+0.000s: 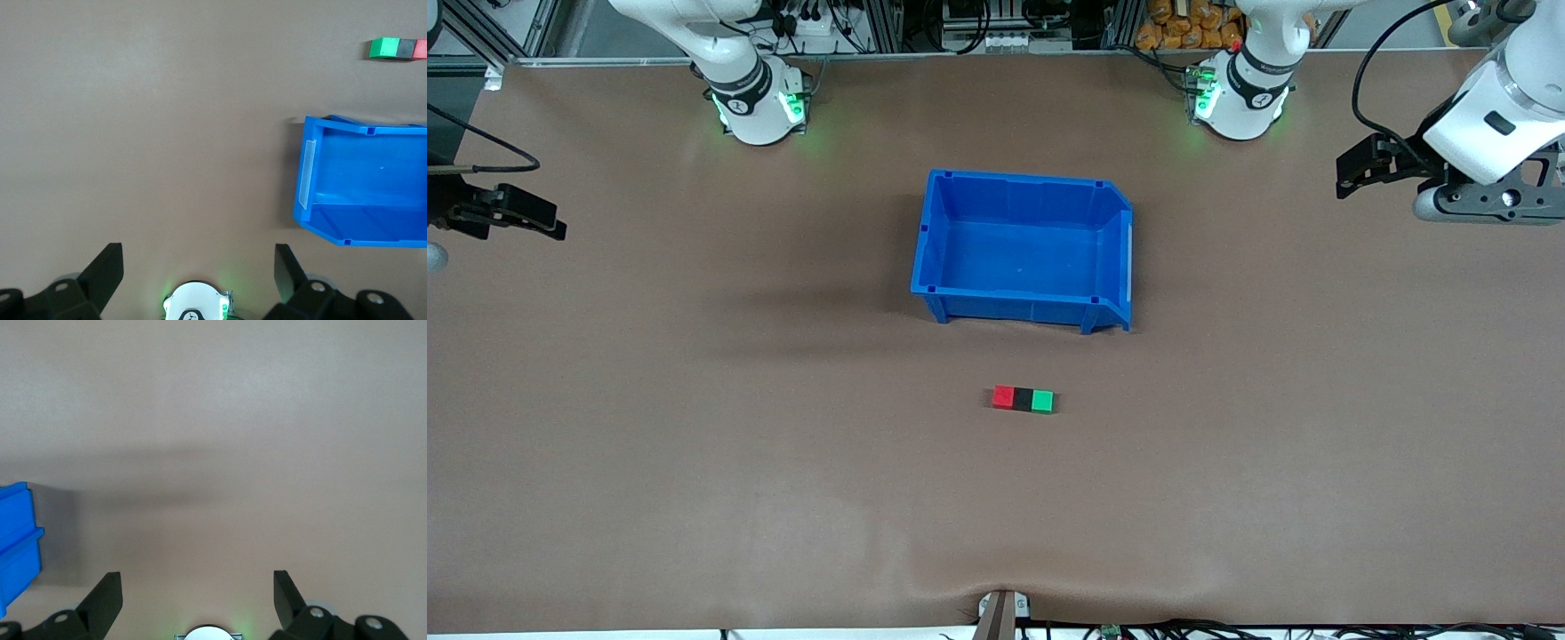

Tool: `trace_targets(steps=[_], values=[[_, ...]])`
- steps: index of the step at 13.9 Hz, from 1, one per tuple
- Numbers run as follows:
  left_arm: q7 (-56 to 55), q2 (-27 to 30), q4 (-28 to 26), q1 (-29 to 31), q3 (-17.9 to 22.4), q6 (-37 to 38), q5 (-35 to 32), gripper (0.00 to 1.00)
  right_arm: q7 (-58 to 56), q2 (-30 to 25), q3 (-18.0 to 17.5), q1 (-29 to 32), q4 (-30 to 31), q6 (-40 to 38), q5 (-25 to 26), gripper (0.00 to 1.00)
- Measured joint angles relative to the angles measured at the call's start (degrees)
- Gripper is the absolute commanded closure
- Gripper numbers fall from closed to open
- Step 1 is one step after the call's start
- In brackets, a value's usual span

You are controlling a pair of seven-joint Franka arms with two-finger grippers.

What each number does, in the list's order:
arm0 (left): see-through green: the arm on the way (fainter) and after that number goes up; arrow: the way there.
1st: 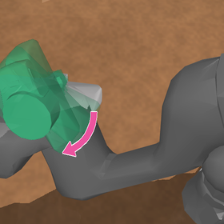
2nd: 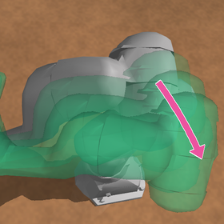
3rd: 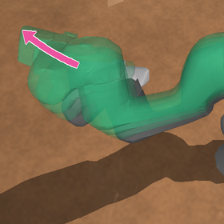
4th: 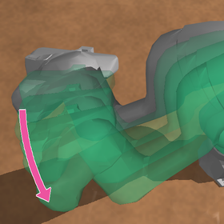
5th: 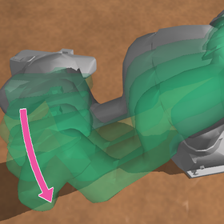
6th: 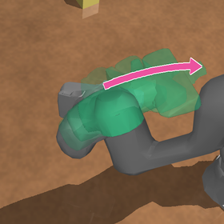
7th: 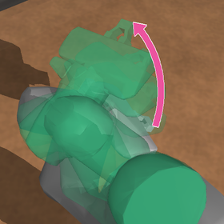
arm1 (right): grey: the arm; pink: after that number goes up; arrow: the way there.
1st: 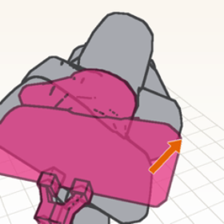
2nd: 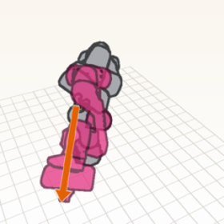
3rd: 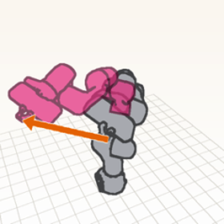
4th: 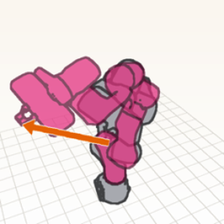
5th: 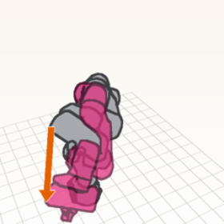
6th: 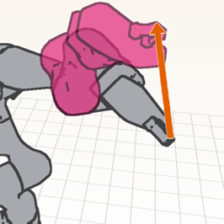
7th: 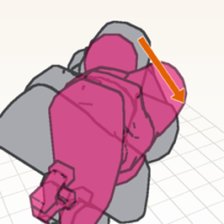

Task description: Attach green and red cubes to black cube

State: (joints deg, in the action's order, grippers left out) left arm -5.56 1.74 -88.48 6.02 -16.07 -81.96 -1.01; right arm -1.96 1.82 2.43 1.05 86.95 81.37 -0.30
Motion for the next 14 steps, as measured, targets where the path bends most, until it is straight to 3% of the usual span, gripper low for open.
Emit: trace_targets(steps=[14], values=[[0.0, 0.0, 0.0, 0.0, 0.0, 0.0, 0.0, 0.0, 0.0, -3.5, -0.1, 0.0, 4.0, 4.3, -0.1, 0.0]])
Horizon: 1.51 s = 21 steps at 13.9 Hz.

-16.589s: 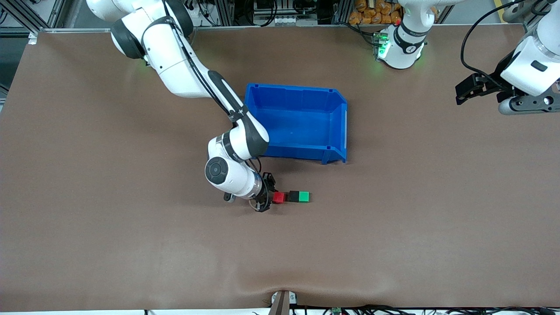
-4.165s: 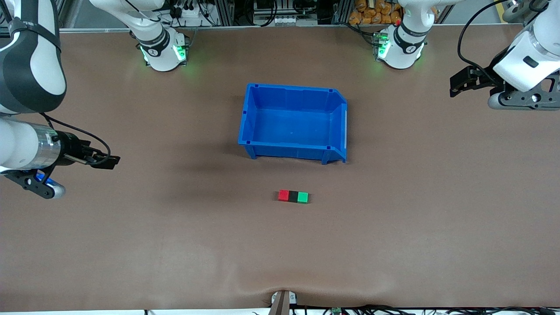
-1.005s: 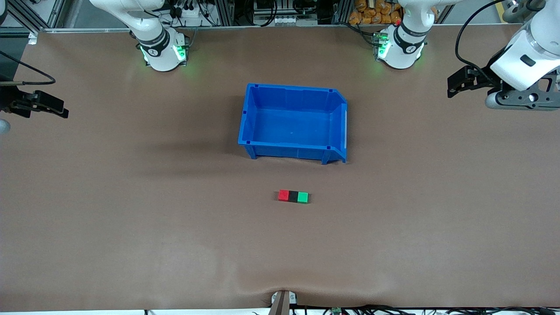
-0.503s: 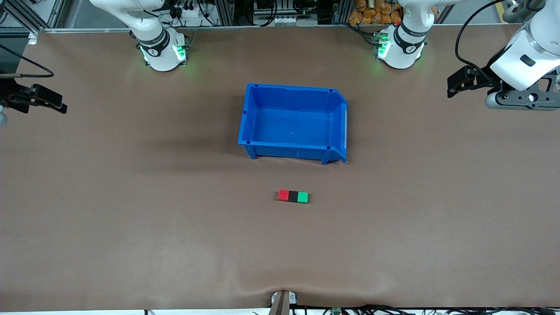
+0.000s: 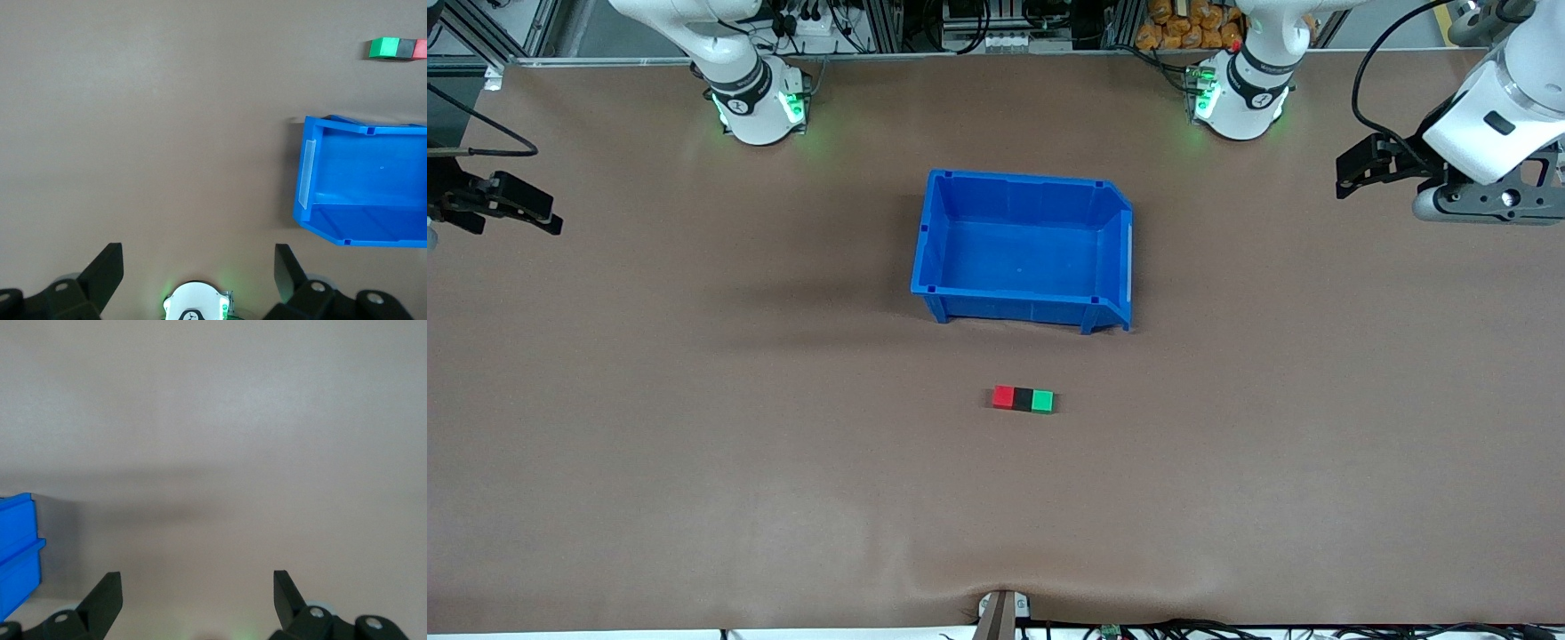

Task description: Attach green and red cubes to black cube

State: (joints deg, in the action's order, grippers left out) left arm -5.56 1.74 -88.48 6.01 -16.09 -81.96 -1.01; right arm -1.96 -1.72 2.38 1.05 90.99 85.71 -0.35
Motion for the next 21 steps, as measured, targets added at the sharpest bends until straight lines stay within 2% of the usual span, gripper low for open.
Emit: trace_targets(steps=[13, 21], values=[[0.0, 0.0, 0.2, 0.1, 0.1, 0.0, 0.0, 0.0, -0.1, -0.4, 0.0, 0.9, -4.7, -0.2, 0.0, 0.0], [0.0, 0.0, 0.9, 0.2, 0.7, -0.2, -0.4, 0.0, 0.3, -0.5, 0.1, 0.9, -5.0, -2.3, 0.0, 0.0]])
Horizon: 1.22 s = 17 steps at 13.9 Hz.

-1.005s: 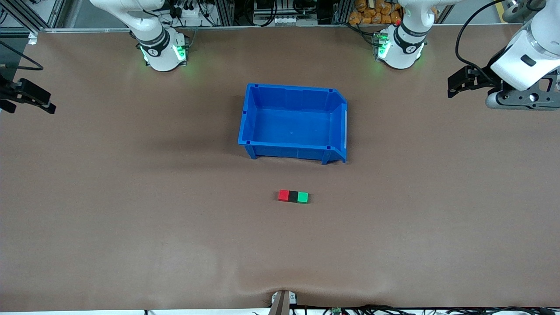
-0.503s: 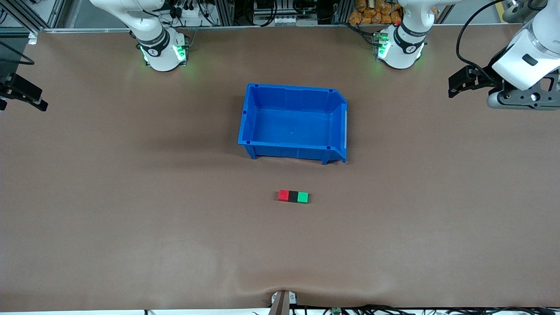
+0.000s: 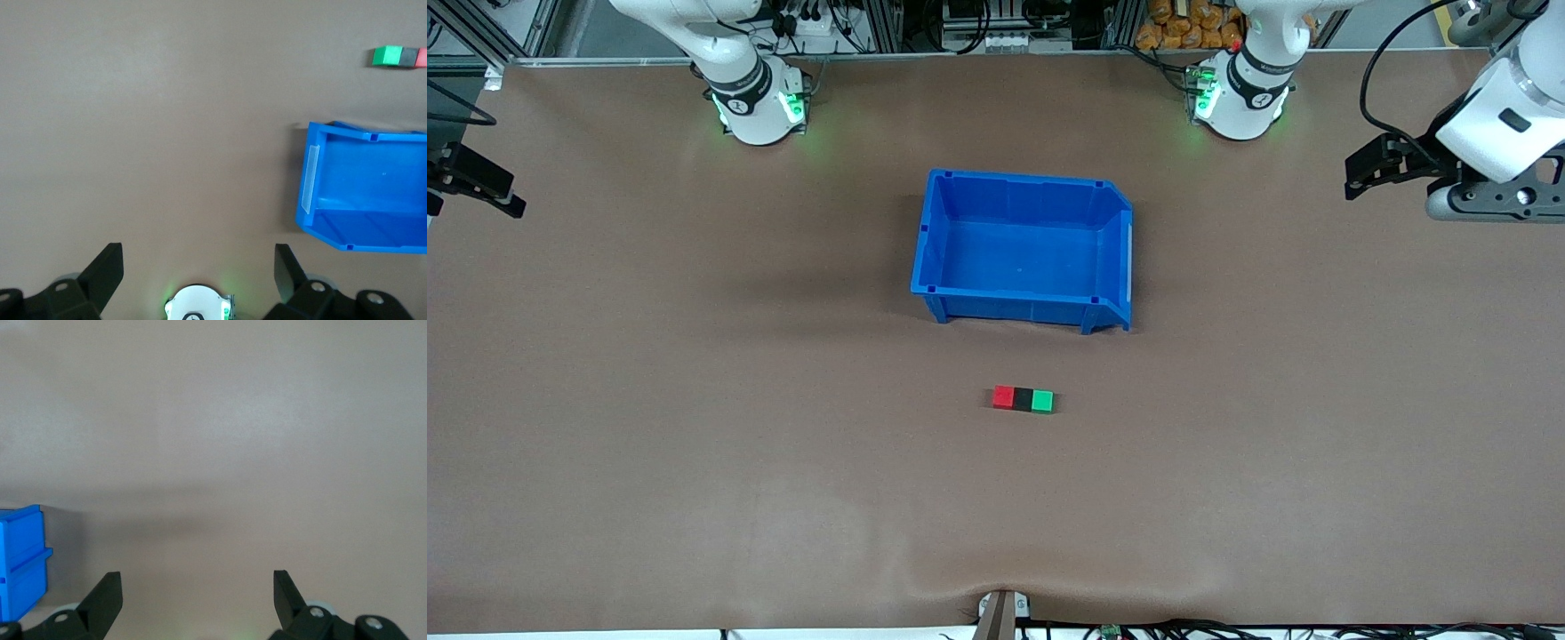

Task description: Attach green and red cubes to black cube

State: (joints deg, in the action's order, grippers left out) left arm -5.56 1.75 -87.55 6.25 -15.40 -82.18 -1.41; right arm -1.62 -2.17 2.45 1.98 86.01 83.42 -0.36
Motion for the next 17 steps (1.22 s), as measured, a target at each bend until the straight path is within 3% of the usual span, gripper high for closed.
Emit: trace_targets(steps=[17], values=[[0.0, -1.1, 2.1, 2.0, 0.7, -1.7, 0.0, 0.0, 0.5, 0.0, -0.2, 0.0, 0.0, -1.0, -1.9, 0.0]])
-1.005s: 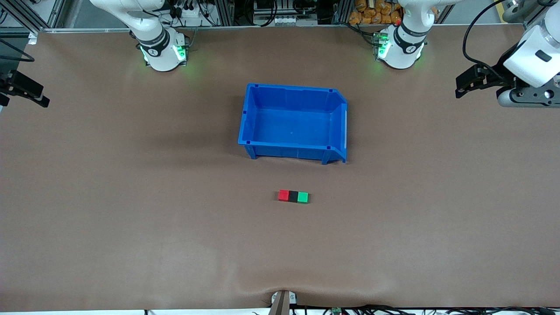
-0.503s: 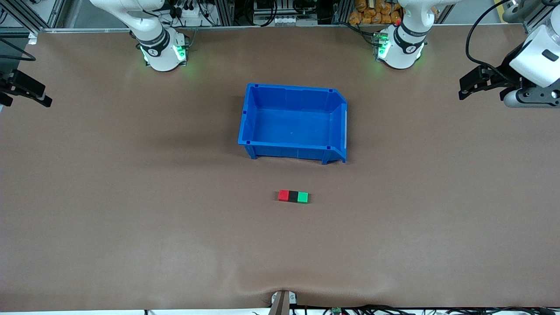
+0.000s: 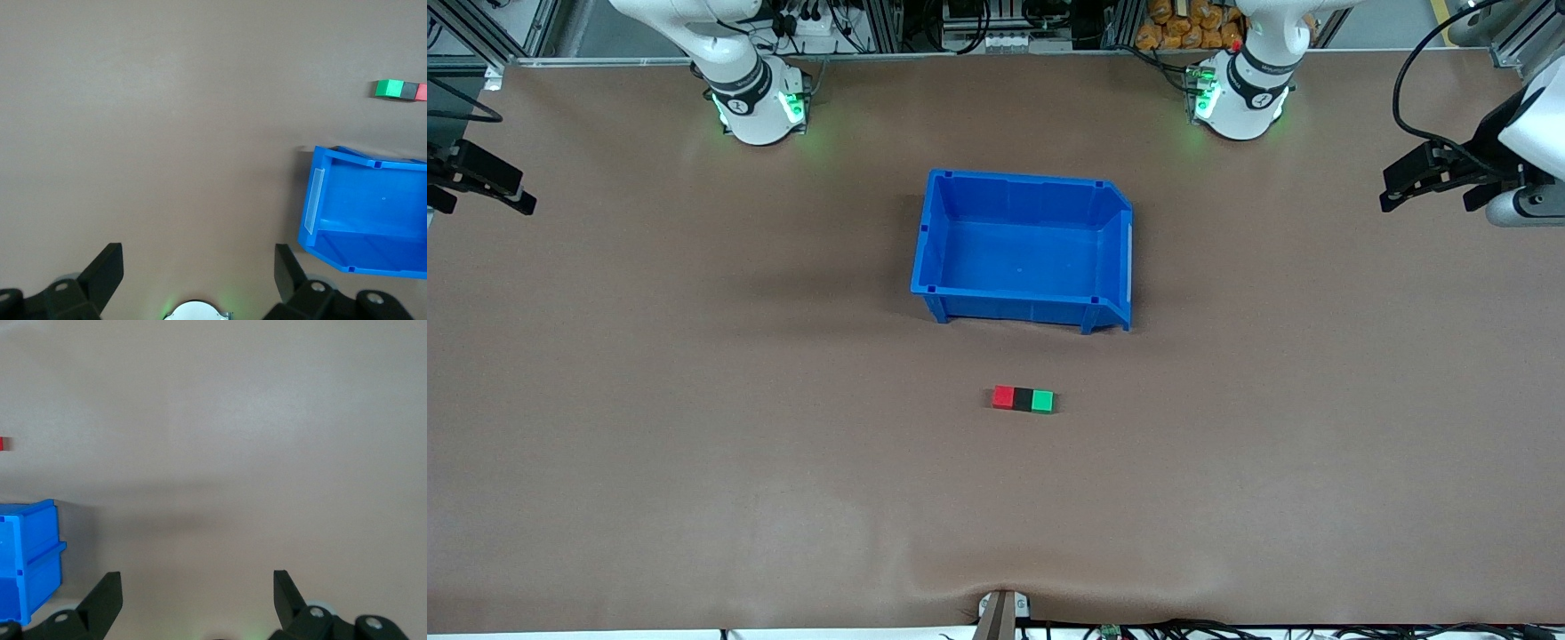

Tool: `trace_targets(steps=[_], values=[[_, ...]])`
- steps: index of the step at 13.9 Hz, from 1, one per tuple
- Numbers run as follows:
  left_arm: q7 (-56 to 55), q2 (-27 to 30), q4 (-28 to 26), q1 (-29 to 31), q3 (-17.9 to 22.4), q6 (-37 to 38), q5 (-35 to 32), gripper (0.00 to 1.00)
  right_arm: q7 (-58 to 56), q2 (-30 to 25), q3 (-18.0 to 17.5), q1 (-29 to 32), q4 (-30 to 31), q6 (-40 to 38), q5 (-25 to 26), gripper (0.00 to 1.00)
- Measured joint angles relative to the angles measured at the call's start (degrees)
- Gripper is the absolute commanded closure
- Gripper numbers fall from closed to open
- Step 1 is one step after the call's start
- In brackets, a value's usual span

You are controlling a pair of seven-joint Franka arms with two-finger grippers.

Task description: Attach green and red cubes to black cube

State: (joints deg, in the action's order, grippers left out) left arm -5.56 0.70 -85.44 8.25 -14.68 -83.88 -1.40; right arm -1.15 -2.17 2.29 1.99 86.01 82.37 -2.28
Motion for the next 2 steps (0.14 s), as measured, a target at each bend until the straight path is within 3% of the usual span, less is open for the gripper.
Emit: trace_targets(steps=[2], values=[[0.0, 0.0, 0.0, -0.1, -0.1, 0.0, 0.0, 0.0, 0.0, 0.0, 0.0, 0.0, 0.0, 0.0, 0.0, 0.0]])
